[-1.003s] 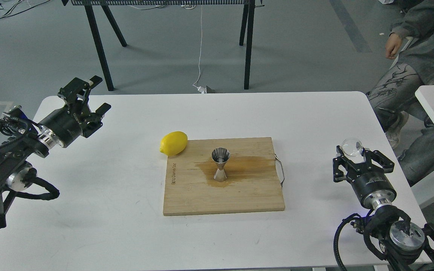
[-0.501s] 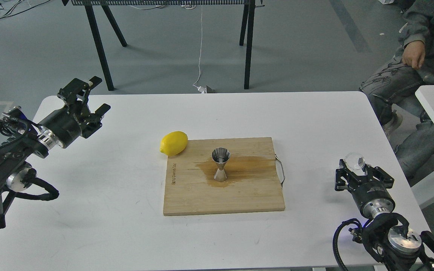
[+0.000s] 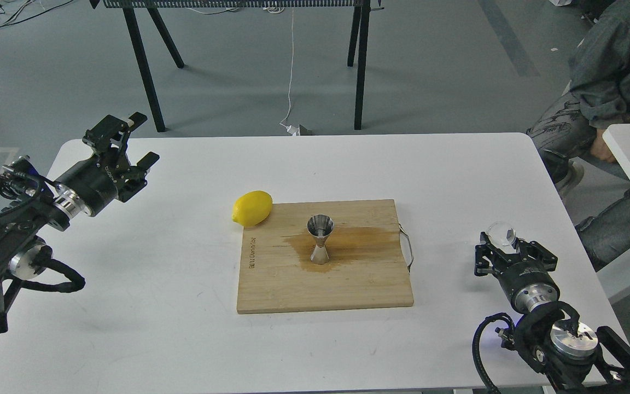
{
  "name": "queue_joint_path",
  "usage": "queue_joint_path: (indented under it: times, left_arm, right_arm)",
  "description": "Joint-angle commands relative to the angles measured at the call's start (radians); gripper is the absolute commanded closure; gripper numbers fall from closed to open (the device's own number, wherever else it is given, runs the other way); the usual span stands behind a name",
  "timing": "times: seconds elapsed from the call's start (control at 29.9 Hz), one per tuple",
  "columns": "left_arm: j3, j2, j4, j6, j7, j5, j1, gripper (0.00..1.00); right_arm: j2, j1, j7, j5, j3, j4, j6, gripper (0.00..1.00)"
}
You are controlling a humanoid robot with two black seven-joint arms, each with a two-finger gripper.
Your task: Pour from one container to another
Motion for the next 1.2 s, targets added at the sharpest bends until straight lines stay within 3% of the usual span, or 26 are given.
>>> queue_joint_path:
  times: [0.0,0.67,0.77,0.87,1.17]
  left_arm:
    - [0.000,0.002,0.000,0.000,0.000,0.000,-0.001,0.01]
    - [0.001,0.000,0.000,0.000,0.000,0.000,-0.001,0.01]
    - [0.001,0.000,0.002,0.000,0.000,0.000,-0.001,0.01]
    - [0.001,0.002,0.000,0.000,0.000,0.000,-0.001,0.01]
    - [0.001,0.002,0.002,0.000,0.000,0.000,-0.001,0.01]
  right_arm:
    - [0.001,0.002,-0.004,0.000,0.000,-0.019,-0.001,0.48]
    - [0.001,0.016,-0.006,0.000,-0.002,-0.042,-0.003,0.41]
    - [0.001,0.016,-0.007,0.000,-0.003,-0.037,-0.003,0.28]
    - [0.001,0.009,-0.007,0.000,-0.005,-0.031,0.000,0.04]
    - [-0.005,-0.059,-0.007,0.002,0.005,0.066,0.000,0.04]
